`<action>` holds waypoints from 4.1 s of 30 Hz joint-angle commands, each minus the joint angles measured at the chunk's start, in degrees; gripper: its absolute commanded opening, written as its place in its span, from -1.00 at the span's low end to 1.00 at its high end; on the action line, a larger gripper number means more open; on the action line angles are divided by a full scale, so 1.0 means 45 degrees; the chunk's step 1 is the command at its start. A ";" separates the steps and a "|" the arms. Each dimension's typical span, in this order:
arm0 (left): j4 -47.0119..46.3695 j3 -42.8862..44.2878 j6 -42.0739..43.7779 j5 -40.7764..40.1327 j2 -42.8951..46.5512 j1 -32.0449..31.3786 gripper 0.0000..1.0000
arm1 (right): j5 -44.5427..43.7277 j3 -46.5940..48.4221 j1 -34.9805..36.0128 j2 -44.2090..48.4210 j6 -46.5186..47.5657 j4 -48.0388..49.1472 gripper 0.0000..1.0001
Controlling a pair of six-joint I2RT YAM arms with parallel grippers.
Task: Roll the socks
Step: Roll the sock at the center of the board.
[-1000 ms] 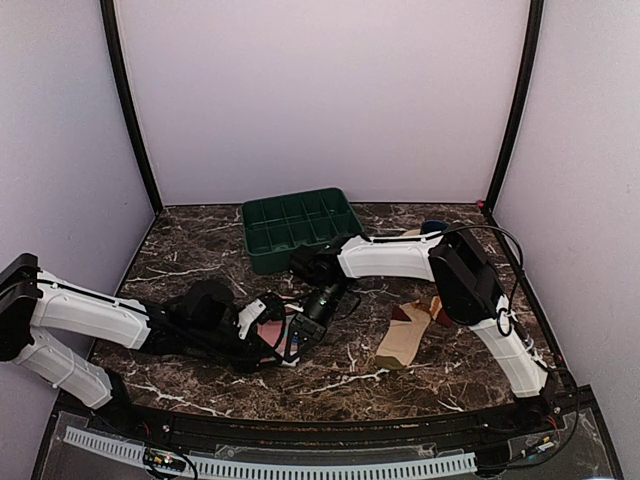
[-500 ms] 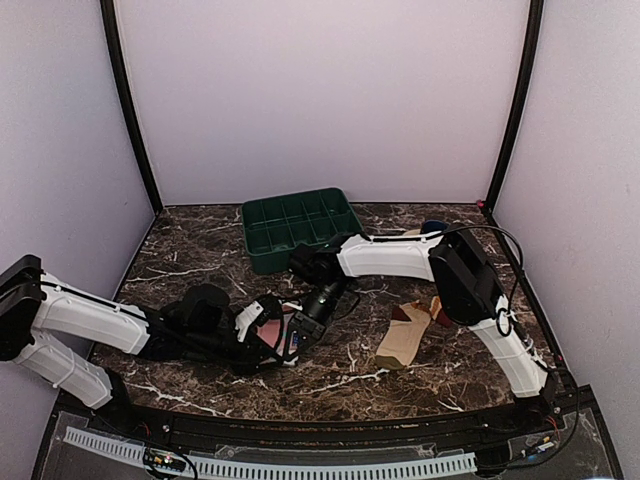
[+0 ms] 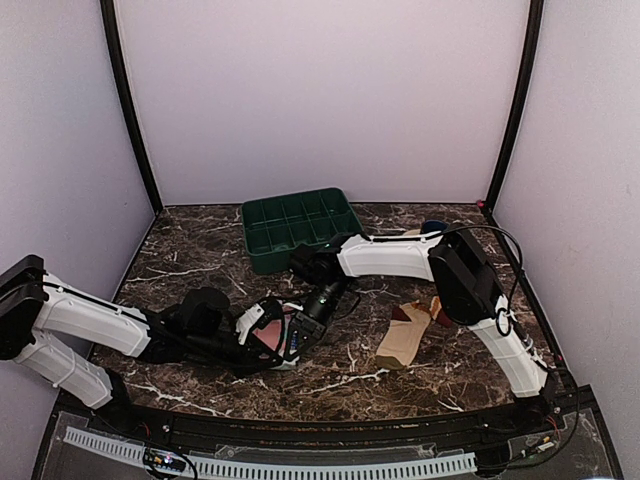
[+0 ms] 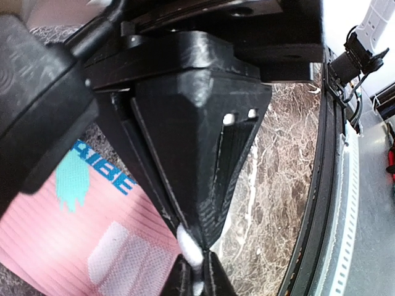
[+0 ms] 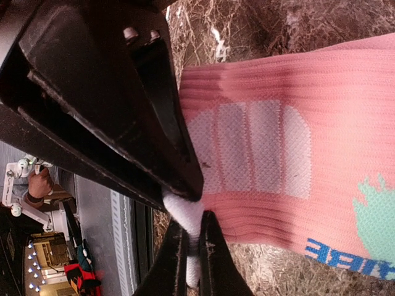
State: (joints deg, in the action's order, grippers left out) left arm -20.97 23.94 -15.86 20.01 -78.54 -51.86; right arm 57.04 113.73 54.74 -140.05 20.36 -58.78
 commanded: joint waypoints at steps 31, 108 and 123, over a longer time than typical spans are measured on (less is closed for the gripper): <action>0.1360 0.0008 -0.0765 -0.0592 0.0112 -0.0059 -1.00 | 0.0020 -0.3293 -0.1122 0.1467 -0.4428 0.6274 -0.28; 0.2519 0.0753 -0.3596 0.3642 -0.1711 0.1592 -1.00 | -1.7088 -0.9922 0.5745 0.5340 0.1743 1.3616 -0.03; 0.2516 0.0809 -0.3468 0.3932 -0.1769 0.1687 -1.00 | -1.6055 -0.9597 0.5248 0.5219 0.2117 1.2360 -0.27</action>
State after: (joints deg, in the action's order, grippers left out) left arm -10.61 28.34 -32.27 36.56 -86.17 -44.51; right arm -16.60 68.97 79.07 -115.31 29.32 -1.23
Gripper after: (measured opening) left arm 0.041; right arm 0.367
